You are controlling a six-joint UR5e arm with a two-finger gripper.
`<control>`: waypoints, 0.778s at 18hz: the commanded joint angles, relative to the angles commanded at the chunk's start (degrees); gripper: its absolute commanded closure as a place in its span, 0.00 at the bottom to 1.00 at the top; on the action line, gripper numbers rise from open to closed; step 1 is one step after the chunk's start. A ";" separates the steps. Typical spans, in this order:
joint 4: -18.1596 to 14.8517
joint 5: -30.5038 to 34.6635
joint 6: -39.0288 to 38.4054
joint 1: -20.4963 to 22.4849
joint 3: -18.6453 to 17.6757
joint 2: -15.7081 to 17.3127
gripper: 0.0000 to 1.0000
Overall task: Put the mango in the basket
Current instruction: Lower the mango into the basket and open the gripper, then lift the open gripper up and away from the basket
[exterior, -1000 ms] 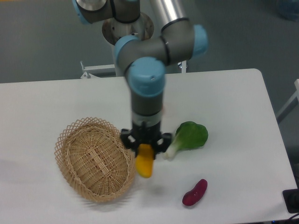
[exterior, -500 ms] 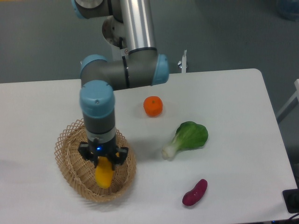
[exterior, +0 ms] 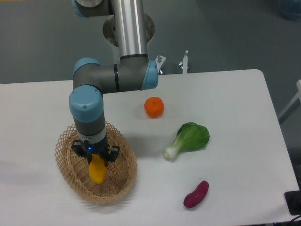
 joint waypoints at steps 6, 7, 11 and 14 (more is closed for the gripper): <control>0.09 1.22 0.62 0.09 0.35 -0.09 0.11; 0.09 2.54 0.62 0.09 0.61 0.00 0.00; 0.35 3.95 0.53 0.17 1.23 0.61 0.00; 0.26 4.13 0.70 2.27 1.49 2.80 0.00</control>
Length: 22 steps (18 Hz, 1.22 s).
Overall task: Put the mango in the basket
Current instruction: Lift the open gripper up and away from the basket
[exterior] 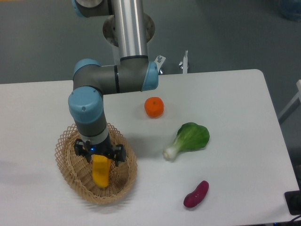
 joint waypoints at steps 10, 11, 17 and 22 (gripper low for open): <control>-9.03 -1.67 12.89 13.62 2.02 6.51 0.00; -11.05 -1.76 14.83 15.64 2.46 6.95 0.00; -14.15 -1.85 24.85 21.71 4.13 6.95 0.00; -14.50 -1.85 32.77 24.79 4.92 6.95 0.00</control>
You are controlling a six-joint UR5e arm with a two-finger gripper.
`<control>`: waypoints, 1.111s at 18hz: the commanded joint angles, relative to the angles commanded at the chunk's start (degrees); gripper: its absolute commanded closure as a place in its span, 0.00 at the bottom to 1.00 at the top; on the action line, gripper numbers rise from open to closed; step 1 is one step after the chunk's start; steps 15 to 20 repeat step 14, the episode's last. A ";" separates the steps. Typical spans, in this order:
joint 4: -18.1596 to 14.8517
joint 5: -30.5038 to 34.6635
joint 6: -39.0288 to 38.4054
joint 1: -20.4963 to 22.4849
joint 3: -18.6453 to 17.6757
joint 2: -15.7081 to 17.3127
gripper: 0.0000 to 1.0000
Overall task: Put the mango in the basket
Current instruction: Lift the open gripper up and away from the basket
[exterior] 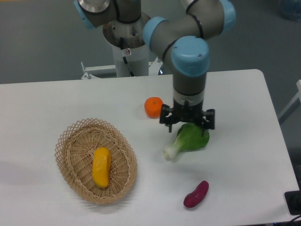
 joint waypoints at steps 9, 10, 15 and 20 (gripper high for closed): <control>-0.79 0.35 2.65 0.79 1.23 -0.09 0.00; -0.88 0.26 2.65 0.88 1.41 -0.09 0.00; -0.88 0.09 2.65 1.06 1.15 0.00 0.00; -0.88 0.09 2.65 1.06 1.15 0.00 0.00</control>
